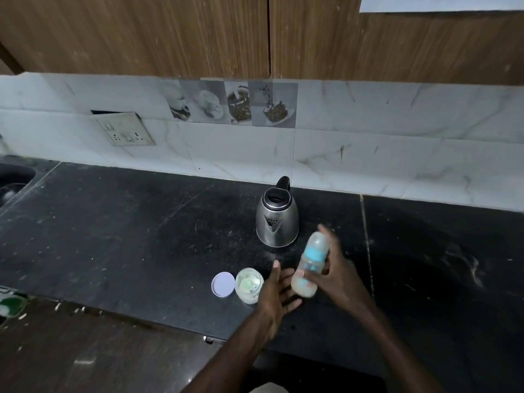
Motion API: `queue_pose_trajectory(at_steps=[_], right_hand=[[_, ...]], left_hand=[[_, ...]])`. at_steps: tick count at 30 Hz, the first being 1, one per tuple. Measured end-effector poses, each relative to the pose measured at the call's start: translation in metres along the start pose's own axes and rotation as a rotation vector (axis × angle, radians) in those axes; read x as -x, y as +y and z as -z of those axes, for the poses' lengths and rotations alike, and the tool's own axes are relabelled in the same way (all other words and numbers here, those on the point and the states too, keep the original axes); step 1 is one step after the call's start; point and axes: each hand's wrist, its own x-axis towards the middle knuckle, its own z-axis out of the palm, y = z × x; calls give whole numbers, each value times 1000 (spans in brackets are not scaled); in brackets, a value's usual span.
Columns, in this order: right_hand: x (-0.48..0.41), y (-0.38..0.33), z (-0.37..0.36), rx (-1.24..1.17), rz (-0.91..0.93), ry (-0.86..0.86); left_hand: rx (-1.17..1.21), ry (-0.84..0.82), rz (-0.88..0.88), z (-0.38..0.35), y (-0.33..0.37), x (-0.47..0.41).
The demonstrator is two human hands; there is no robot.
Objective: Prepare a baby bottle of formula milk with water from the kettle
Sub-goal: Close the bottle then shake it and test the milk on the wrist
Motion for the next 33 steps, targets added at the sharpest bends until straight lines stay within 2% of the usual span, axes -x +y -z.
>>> queue_pose_trajectory(at_steps=[2, 3, 4, 6, 7, 10, 11, 14, 17, 20, 22, 25, 30, 31, 33], right_hand=[[2, -6, -5, -146, -42, 378], [5, -8, -12, -173, -72, 475], [10, -12, -21, -154, -97, 456], [18, -6, -31, -29, -83, 226], [18, -5, -29, 4, -83, 227], [8, -14, -18, -164, -131, 597], [6, -19, -20, -146, -122, 570], [13, -21, -36, 9, -60, 246], [14, -17, -27, -53, -31, 141], [13, -17, -11, 33, 80, -44], [10, -17, -4, 51, 107, -106], [10, -18, -3, 45, 109, -83], [7, -30, 15, 185, 133, -85], [5, -34, 22, 178, 141, 5], [6, -38, 25, -52, 146, 348]], left_hand=[[99, 32, 13, 3, 4, -1], [143, 40, 14, 4, 7, -1], [182, 43, 14, 4, 9, 0], [242, 27, 35, 1, 11, 1], [255, 22, 45, -1, 12, 2], [276, -16, 31, -9, 20, 5], [306, -30, 25, -13, 21, 5], [411, -127, 1, -24, 18, 13], [512, -197, -4, -25, 24, 12], [558, -219, 36, -23, 31, 17], [534, -211, 67, -22, 30, 16], [499, -196, 75, -22, 29, 13], [417, -260, 68, -17, 21, 12], [376, -250, 51, -18, 20, 13], [372, -226, 33, -16, 20, 11]])
